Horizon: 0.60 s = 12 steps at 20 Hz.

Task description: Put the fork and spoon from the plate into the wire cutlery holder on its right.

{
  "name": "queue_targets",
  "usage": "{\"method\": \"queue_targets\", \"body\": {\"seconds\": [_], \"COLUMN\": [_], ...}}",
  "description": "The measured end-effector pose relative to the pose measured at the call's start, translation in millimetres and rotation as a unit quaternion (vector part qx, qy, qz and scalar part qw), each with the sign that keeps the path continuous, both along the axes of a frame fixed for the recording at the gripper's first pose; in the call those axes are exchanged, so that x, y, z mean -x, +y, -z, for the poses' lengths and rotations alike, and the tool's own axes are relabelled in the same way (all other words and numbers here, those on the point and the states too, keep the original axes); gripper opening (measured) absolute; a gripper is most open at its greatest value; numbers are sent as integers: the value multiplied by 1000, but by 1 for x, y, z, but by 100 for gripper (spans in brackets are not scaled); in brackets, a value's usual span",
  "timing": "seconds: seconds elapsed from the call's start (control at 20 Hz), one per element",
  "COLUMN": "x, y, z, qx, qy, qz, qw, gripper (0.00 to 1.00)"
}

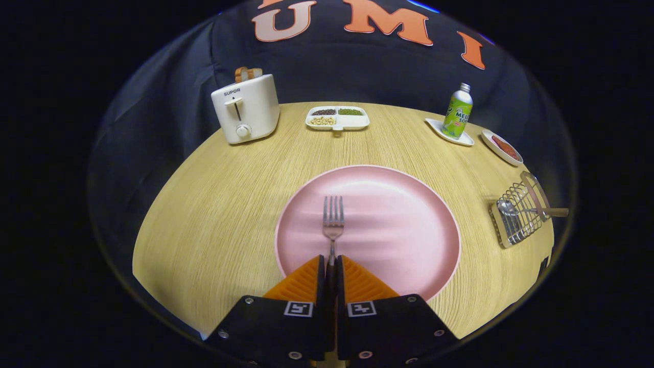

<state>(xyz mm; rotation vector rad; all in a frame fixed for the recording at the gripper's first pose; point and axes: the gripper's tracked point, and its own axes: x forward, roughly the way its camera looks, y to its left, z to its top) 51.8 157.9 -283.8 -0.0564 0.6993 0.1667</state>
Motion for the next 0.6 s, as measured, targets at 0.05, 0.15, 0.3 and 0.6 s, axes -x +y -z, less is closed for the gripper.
{"method": "queue_targets", "body": {"seconds": [0.05, 0.15, 0.3, 0.6], "x": [0, 0, 2, -1], "y": [-2, -3, -8, -29], "z": [0, -1, -7, -40], "qx": [-2, -1, -7, -19], "qy": [2, 6, 14, 12], "qz": [3, 8, 7, 0], "qw": [1000, 1000, 1000, 1000], "gripper": [8, 5, 5, 5]}}
